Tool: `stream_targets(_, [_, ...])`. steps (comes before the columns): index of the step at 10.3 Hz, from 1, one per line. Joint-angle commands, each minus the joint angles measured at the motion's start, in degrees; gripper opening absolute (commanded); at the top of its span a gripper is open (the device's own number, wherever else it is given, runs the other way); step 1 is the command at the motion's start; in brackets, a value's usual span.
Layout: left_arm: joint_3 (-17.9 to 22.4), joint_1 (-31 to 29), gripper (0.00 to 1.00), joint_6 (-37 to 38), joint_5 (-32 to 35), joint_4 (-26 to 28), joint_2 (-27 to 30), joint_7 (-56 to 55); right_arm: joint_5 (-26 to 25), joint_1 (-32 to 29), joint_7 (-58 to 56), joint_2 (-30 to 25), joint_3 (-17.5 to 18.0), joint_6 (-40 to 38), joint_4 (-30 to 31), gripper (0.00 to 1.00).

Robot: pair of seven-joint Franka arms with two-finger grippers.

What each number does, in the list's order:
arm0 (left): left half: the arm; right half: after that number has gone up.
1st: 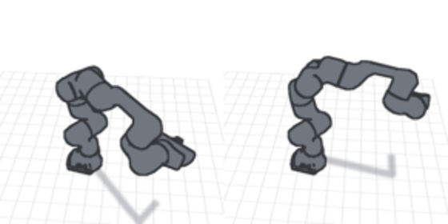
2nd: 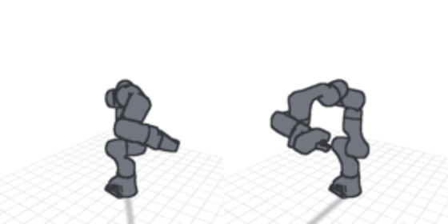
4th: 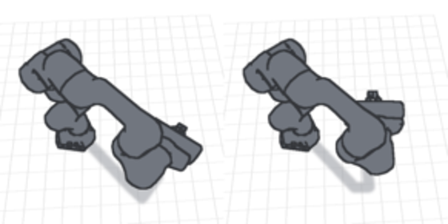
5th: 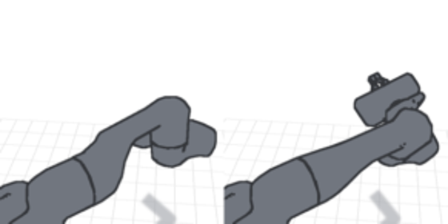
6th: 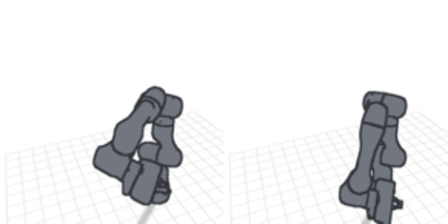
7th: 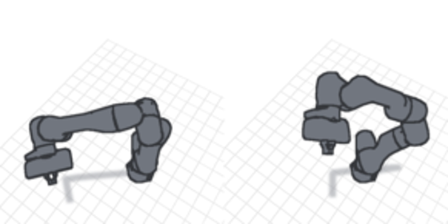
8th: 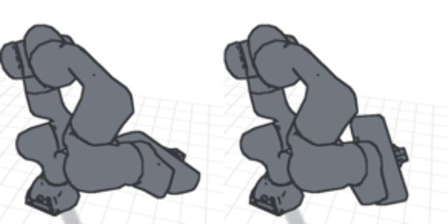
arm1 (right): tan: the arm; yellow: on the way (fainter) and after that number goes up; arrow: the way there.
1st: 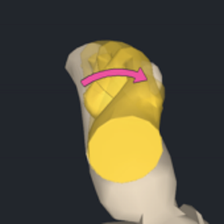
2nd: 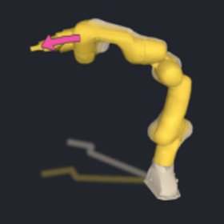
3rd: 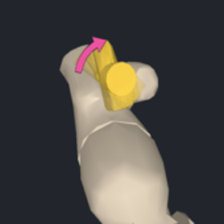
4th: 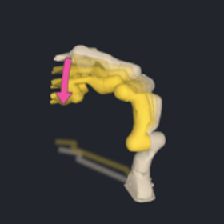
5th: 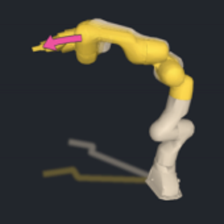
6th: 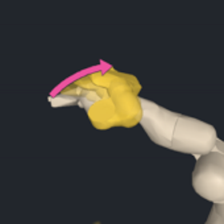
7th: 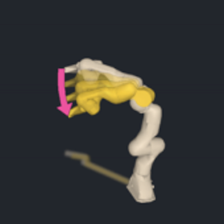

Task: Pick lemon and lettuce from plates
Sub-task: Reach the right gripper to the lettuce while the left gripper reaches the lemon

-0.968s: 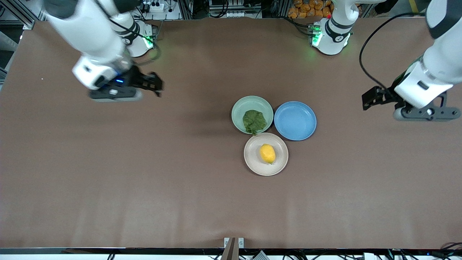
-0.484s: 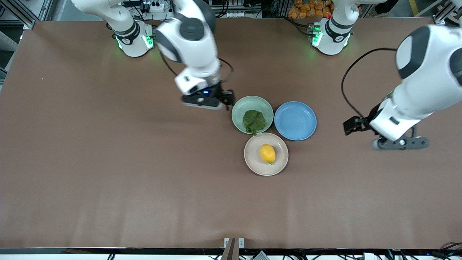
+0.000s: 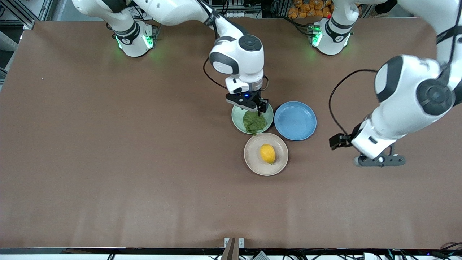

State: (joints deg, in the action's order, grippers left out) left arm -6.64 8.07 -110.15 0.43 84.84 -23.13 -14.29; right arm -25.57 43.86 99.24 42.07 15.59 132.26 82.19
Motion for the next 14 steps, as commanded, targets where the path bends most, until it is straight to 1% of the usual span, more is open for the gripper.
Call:
stream_targets(1, [0.05,1.24,1.00,-5.22,-2.87,-1.96,-4.72,-6.06,-8.14,2.53,7.34,7.74,-0.65,1.95,-7.20,0.82])
stream_targets(3, [0.14,3.69,1.00,-9.01,-3.41,-2.05,-7.71,-9.96,-15.00,2.81,7.37,10.30,-0.56,2.13,-8.36,0.83])
stream_targets(4, [0.05,4.66,1.00,-11.03,-3.50,-2.13,-9.03,-12.23,-16.34,2.81,6.93,10.84,-0.56,2.04,-8.28,0.83])
stream_targets(6, [0.05,7.21,1.00,-15.34,-3.50,-2.66,-11.40,-19.86,-17.75,2.63,3.61,11.19,-0.56,1.69,-7.75,0.81])
stream_targets(7, [-0.04,8.00,1.00,-16.05,-4.37,-2.84,-12.11,-22.08,-17.67,2.46,0.89,11.19,-0.56,1.60,-7.66,0.79])
stream_targets(9, [-0.04,8.36,1.00,-15.97,-5.87,-2.66,-12.03,-22.02,-18.54,2.54,-0.98,11.54,-0.56,1.25,-7.05,0.76])
stream_targets(11, [-0.04,8.10,1.00,-15.62,-5.79,-2.66,-11.77,-19.66,-19.34,2.54,-0.90,12.33,-0.65,1.25,-6.96,0.68])
stream_targets(12, [-0.04,8.19,1.00,-15.53,-5.70,-2.57,-11.77,-19.12,-19.34,2.46,-0.98,12.86,-0.91,1.25,-6.96,0.58])
stream_targets(14, [-0.04,9.15,1.00,-15.45,-5.61,-2.14,-11.77,-19.20,-19.34,2.37,-2.21,12.69,-1.53,1.16,-6.96,0.19])
